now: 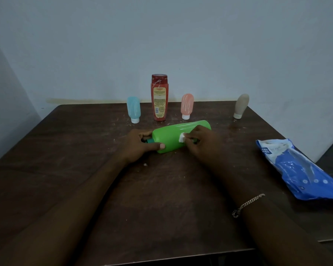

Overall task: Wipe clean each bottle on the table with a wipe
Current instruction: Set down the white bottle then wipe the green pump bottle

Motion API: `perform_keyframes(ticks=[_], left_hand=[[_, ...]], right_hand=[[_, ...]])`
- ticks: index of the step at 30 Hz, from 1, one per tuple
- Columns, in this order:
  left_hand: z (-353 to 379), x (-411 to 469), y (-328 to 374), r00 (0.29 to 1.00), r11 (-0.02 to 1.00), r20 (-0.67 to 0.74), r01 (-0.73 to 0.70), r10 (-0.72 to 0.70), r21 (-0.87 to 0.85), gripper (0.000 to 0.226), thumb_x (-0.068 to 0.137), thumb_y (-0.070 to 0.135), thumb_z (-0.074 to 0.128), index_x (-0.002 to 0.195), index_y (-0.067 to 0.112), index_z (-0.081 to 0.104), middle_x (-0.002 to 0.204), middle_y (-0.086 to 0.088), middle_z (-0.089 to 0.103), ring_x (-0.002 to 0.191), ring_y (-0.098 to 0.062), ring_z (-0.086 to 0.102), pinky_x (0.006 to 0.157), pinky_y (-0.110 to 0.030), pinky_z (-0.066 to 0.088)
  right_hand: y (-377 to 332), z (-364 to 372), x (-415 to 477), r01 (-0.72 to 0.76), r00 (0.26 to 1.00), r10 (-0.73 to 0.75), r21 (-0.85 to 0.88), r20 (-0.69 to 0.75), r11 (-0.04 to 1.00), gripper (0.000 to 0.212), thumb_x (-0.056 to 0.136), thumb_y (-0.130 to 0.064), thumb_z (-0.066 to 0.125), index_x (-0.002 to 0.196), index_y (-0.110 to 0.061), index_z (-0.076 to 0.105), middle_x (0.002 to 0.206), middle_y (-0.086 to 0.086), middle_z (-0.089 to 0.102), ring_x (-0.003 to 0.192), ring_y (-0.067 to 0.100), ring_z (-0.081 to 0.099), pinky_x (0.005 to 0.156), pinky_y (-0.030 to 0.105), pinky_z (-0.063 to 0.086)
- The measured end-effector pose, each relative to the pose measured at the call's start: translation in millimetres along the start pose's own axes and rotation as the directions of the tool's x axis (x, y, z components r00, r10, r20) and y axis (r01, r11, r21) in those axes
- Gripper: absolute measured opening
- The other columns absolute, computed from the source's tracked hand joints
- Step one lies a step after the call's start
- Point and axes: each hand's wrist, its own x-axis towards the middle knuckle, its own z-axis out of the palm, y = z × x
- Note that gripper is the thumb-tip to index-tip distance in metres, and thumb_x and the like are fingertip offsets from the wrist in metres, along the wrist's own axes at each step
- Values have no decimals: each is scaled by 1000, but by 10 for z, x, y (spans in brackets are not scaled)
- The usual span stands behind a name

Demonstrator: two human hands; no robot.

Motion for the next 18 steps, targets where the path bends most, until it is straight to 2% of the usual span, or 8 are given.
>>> perform_keyframes(ticks=[3,6,8,9,11,13,15,18], left_hand=[[2,5,1,1000,1000,9,-7,7,-13,46,79,25,83,123,25,69,99,19,74,91,6,70,74,-7,50],[-12,25,-8,1000,1000,18,9,-9,-10,43,79,30,83,119,35,68,97,23,75,91,4,70,77,-11,51],[-16,24,-7,1000,1000,23,5,-5,-13,39,79,29,82,114,39,67,94,24,75,90,3,70,73,-8,51],[-15,25,-10,1000,1000,25,2,-2,-23,38,79,28,82,113,39,67,95,23,75,90,2,71,73,-8,51],[-13,22,7,999,999,32,1,0,-34,39,79,28,82,114,38,67,95,23,75,92,2,71,73,-8,51],[-8,35,9,999,1000,34,5,-4,-27,40,80,29,81,116,38,67,96,24,74,93,2,71,75,-9,51],[-2,51,12,1000,1000,25,4,-4,-21,40,79,32,81,116,39,67,97,22,75,92,-1,71,78,-13,53],[-1,57,8,1000,999,28,11,-10,-34,44,79,33,81,121,33,68,102,16,76,93,-4,72,85,-23,56]], right_hand=[[23,7,64,-63,989,71,61,-133,996,18,91,-30,67,98,-17,77,83,1,63,68,13,54,60,24,36],[-88,51,38,8,998,-6,41,-67,999,19,92,-28,66,104,-16,75,87,0,64,71,10,53,60,15,34],[-21,32,-3,9,1000,-10,32,18,999,20,92,-29,65,103,-17,75,87,-1,64,73,11,56,61,20,40],[49,11,-2,-15,1000,15,36,16,999,18,92,-31,65,101,-19,76,86,-2,64,72,11,57,61,25,43],[179,-13,21,-94,992,99,65,-78,993,17,90,-35,67,97,-24,78,83,-2,65,71,13,58,61,31,46],[212,-3,61,-152,972,168,106,-166,983,20,89,-37,68,100,-23,78,86,0,66,70,14,59,62,31,47],[174,21,83,-139,975,155,105,-158,985,22,90,-38,68,100,-21,77,88,-2,67,70,14,59,63,29,46],[186,4,36,-85,993,89,60,-72,995,17,90,-35,69,93,-21,78,83,-3,66,69,12,59,61,28,47]])
